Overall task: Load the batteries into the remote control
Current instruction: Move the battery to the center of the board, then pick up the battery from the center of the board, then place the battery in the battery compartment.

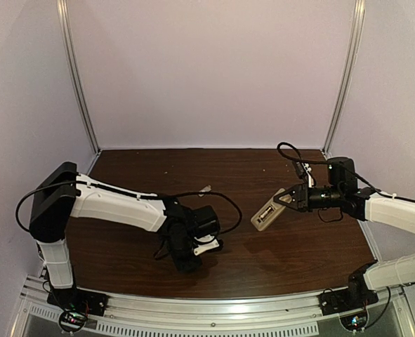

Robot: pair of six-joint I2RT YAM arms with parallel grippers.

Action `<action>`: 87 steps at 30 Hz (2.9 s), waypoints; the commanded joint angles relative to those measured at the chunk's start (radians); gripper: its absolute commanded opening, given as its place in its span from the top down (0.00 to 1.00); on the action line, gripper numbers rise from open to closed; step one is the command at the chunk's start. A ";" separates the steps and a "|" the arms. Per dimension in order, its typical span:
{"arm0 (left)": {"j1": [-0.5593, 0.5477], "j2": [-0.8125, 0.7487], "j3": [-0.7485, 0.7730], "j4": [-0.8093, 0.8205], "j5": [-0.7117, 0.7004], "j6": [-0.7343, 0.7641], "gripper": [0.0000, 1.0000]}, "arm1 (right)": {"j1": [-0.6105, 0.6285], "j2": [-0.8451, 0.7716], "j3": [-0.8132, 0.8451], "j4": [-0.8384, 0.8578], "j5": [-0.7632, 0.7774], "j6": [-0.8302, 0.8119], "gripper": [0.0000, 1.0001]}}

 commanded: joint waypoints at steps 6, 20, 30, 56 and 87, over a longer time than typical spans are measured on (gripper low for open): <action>0.005 0.080 0.042 -0.151 -0.019 0.027 0.77 | -0.008 -0.019 -0.010 0.017 -0.008 -0.014 1.00; 0.015 0.132 0.136 -0.132 -0.012 0.045 0.67 | -0.010 -0.016 -0.017 0.018 -0.011 -0.021 1.00; 0.016 0.112 0.124 -0.109 -0.040 0.049 0.98 | -0.011 -0.004 -0.016 0.019 -0.011 -0.021 1.00; 0.024 -0.664 -0.415 0.889 -0.011 0.206 1.00 | 0.255 0.103 -0.015 0.377 0.098 0.204 1.00; -0.007 -0.378 -0.244 0.931 -0.095 0.098 1.00 | 0.412 0.275 0.000 0.646 0.178 0.423 1.00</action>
